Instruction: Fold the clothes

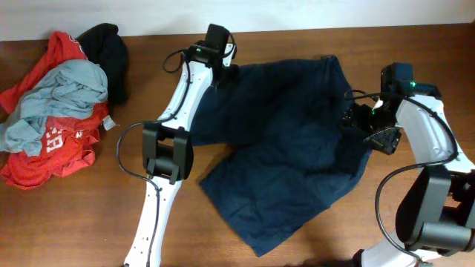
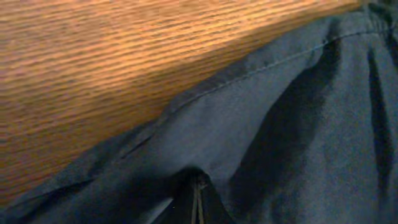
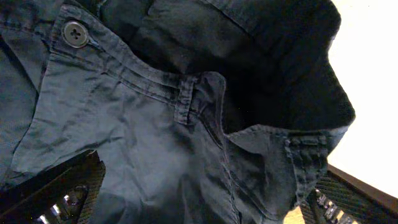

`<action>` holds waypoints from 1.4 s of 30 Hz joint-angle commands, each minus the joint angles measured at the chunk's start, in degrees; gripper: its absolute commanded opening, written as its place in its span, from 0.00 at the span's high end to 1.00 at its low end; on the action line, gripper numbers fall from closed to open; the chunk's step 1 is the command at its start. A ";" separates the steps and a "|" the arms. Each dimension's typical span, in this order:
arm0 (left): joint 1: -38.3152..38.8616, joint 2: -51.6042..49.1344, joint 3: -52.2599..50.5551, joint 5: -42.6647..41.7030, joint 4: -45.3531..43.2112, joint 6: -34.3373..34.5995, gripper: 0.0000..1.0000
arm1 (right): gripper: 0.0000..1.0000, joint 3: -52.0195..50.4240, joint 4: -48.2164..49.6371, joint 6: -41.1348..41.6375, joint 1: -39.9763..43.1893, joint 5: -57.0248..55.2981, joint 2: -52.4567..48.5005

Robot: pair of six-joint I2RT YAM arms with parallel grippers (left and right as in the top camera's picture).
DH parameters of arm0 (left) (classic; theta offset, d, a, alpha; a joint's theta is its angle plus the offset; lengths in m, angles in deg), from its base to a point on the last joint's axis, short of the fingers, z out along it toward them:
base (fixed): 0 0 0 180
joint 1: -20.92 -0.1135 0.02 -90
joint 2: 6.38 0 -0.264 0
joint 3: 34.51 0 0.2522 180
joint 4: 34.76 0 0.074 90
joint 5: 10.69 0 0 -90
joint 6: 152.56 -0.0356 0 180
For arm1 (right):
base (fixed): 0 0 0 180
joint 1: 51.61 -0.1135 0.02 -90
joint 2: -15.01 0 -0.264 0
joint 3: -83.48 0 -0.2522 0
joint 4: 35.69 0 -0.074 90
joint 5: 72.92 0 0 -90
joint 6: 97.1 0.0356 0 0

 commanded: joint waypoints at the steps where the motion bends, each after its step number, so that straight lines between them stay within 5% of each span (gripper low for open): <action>1: -3.39 -5.64 -1.29 2.43 0.02 -0.98 0.99 | 0.01 0.35 -0.20 0.04 -0.15 0.52 0.92; 17: -10.80 -5.60 5.81 1.99 0.26 -0.98 0.99 | 0.01 0.35 -0.44 0.02 -0.15 0.52 0.92; 19: -10.80 -5.60 9.22 1.99 3.23 -1.36 0.91 | 0.01 0.35 -0.44 0.02 -0.15 0.52 0.92; 25: -11.02 -5.46 23.65 1.99 18.25 -1.79 0.43 | 0.01 0.35 -0.44 0.02 -0.15 0.50 0.92; 28: -11.52 -3.93 27.04 1.09 25.51 -1.55 0.29 | 0.01 0.35 -0.44 0.02 -0.15 0.50 0.92; 39: -15.76 -2.84 23.78 -1.70 35.89 -0.92 0.30 | 0.01 0.35 -0.66 -0.44 -0.15 0.50 0.92; 42: -16.39 -2.86 21.24 -4.00 33.70 -1.01 0.39 | 0.01 0.35 -0.87 -0.44 -0.15 0.50 0.92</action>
